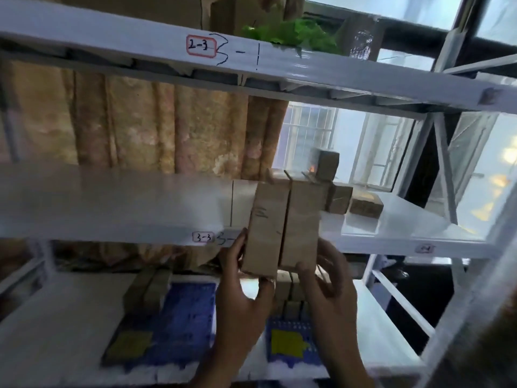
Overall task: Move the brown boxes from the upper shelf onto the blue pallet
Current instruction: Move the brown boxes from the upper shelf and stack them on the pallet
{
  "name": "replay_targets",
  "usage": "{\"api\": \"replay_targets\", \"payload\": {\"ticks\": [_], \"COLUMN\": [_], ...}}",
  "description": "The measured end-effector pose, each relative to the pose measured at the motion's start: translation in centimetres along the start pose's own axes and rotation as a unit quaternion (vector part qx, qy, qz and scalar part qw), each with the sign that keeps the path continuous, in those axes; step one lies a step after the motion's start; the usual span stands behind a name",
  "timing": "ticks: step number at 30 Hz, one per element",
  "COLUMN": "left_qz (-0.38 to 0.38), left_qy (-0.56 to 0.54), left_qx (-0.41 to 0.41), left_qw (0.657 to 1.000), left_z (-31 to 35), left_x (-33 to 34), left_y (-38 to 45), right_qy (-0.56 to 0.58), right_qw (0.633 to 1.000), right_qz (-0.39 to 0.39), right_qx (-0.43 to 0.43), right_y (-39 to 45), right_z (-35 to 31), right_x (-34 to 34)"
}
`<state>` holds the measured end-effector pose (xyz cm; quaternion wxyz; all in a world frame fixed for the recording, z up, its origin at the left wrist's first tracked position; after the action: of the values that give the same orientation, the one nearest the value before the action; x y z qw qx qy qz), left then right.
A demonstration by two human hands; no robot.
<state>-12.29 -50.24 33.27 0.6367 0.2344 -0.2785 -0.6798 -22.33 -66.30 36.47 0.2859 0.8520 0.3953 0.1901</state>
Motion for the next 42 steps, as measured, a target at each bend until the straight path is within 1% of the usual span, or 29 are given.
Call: {"api": "replay_targets", "payload": {"ticks": [4,8,11,14,17,23,25,27,31,36,39,42], "left_qz": [0.006,-0.010,-0.004,0.005,0.021,0.002,-0.032,-0.061,-0.079,-0.103,-0.136,-0.135], "left_qy": [0.028,0.043,0.021,0.042,0.083,0.044,0.079,0.117,0.160,0.158,0.170,0.165], "left_qx": [-0.079,-0.157,-0.209,-0.253,-0.288,-0.385,-0.388,-0.372,-0.372,-0.369,-0.383,-0.410], "left_qw": [0.996,0.987,0.978,0.967,0.954,0.922,0.918,0.919,0.911,0.910,0.898,0.887], "left_z": [-1.9,-4.1,-6.0,-8.6,-12.2,-22.4,-25.4,-27.3,-30.9,-35.8,-38.9,-40.9], "left_x": [-3.7,-8.0,-11.2,-14.1,-16.4,-19.2,-19.9,-20.5,-20.7,-19.1,-17.9,-17.8], "left_y": [-8.1,-14.0,-17.0,-18.3,-18.0,-16.4,-15.5,-14.3,-12.3,-9.2,-7.6,-6.7], "right_qy": [0.000,-0.022,-0.008,0.020,0.032,0.006,-0.013,-0.023,-0.037,-0.040,-0.037,-0.034], "right_qw": [0.998,0.996,0.990,0.982,0.976,0.955,0.949,0.947,0.941,0.930,0.928,0.913], "right_qz": [-0.027,-0.025,-0.027,-0.032,-0.034,-0.050,-0.045,-0.043,-0.030,-0.046,-0.057,-0.078], "right_qx": [0.056,0.085,0.136,0.187,0.210,0.292,0.313,0.317,0.335,0.363,0.367,0.398], "right_y": [-7.6,-14.0,-17.9,-20.2,-21.1,-21.8,-21.6,-21.3,-20.4,-18.2,-16.6,-15.6], "right_z": [1.8,4.0,6.4,9.0,11.6,20.2,22.8,24.7,28.3,33.8,37.4,40.2], "right_x": [0.4,1.6,3.6,6.2,8.8,14.4,16.3,18.0,20.0,22.1,23.2,24.7]}}
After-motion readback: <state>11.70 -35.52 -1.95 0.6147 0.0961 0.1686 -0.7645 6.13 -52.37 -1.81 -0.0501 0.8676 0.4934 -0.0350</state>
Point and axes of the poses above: each hand's wrist, its own y-axis towards the middle knuckle, its own x-axis out of the palm, z = x × y, the point moved 9 cm from there along y, towards the middle knuckle, and after that the axes turned 5 degrees about y, right-handed, at the moved point
